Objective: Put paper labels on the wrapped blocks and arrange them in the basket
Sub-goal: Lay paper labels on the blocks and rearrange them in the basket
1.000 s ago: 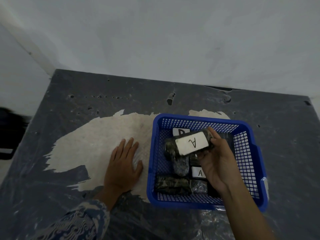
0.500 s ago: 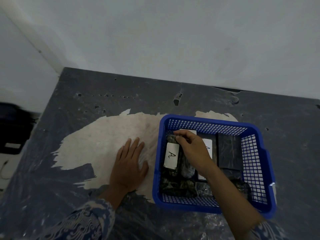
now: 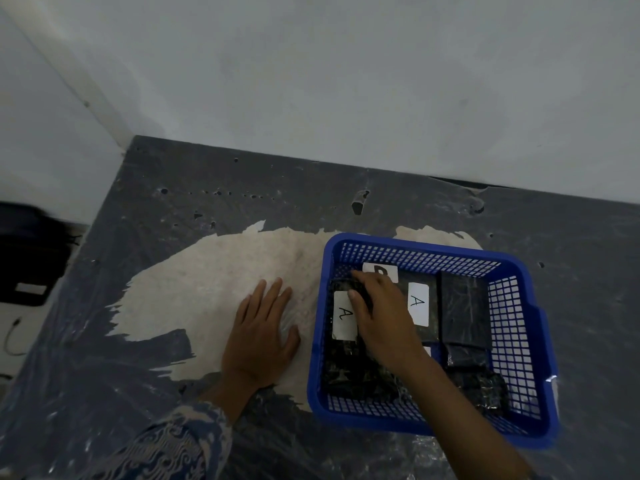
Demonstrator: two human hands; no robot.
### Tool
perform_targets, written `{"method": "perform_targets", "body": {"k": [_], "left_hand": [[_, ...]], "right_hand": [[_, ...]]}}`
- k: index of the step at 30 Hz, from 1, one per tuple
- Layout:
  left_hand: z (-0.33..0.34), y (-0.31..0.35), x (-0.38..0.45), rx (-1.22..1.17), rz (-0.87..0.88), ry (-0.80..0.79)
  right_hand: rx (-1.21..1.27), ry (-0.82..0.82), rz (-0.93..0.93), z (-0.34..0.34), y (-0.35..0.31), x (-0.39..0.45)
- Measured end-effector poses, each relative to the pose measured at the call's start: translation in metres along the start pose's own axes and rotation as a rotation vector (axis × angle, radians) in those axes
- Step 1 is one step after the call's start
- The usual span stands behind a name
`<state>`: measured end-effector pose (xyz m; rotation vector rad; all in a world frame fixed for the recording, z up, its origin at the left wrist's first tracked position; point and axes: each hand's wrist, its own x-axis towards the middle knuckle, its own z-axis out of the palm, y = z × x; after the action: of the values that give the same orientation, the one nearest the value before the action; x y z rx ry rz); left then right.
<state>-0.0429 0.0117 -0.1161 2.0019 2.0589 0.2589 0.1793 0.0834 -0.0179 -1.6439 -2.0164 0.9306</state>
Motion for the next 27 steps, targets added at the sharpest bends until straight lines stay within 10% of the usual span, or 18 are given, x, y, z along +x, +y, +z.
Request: {"method": "perform_targets", "body": {"k": [14, 20, 27], "left_hand": [[0.003, -0.001, 0.000, -0.002, 0.003, -0.001], [-0.001, 0.001, 0.000, -0.001, 0.005, -0.007], [-0.001, 0.001, -0.001, -0.014, 0.011, -0.002]], "right_hand": [[-0.482, -0.251, -0.036, -0.004, 0.018, -0.028], [-0.309, -0.347, 0.045, -0.011, 0.009, -0.028], [-0.005, 0.019, 0.448, -0.023, 0.007, -0.046]]}}
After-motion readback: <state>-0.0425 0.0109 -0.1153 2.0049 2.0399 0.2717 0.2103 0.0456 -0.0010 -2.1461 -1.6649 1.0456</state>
